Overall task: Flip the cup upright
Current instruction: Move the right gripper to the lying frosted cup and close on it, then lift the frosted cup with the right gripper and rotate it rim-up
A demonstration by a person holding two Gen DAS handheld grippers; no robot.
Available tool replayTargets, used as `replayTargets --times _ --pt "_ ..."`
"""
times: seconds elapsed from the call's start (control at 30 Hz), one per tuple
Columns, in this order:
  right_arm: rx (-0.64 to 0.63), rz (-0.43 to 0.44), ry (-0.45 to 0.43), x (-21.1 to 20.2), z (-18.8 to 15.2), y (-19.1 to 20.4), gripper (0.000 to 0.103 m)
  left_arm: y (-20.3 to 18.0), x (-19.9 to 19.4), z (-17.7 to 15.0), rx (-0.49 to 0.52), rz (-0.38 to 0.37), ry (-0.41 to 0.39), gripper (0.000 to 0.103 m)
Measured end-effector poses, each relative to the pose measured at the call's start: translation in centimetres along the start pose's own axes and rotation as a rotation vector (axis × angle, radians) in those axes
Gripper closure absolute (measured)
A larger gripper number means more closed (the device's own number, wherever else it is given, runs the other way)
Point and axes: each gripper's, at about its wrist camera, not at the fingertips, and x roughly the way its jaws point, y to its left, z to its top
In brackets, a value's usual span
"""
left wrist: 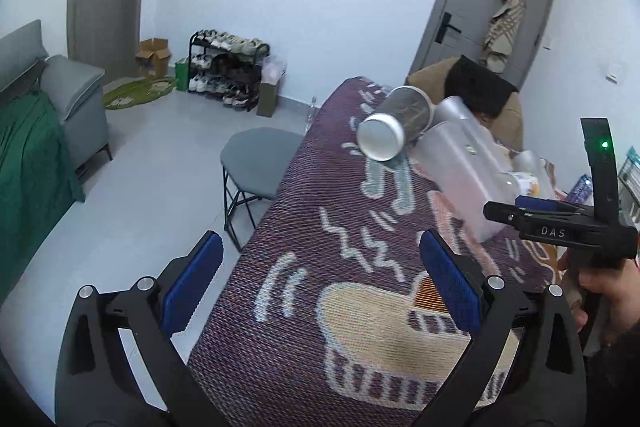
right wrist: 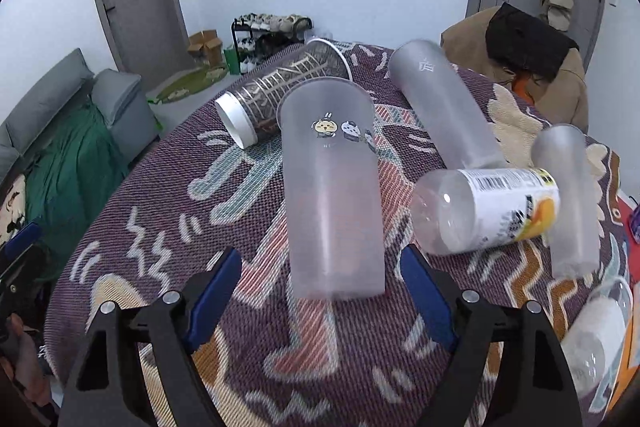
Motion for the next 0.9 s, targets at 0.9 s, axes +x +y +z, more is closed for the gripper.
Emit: replayTargets --times 0.9 --pt "0.122 0.110 -0.020 -2.8 -2.7 -1.6 0.041 -1.6 -0.1 0.5 0.020 -0.057 0.016 0.005"
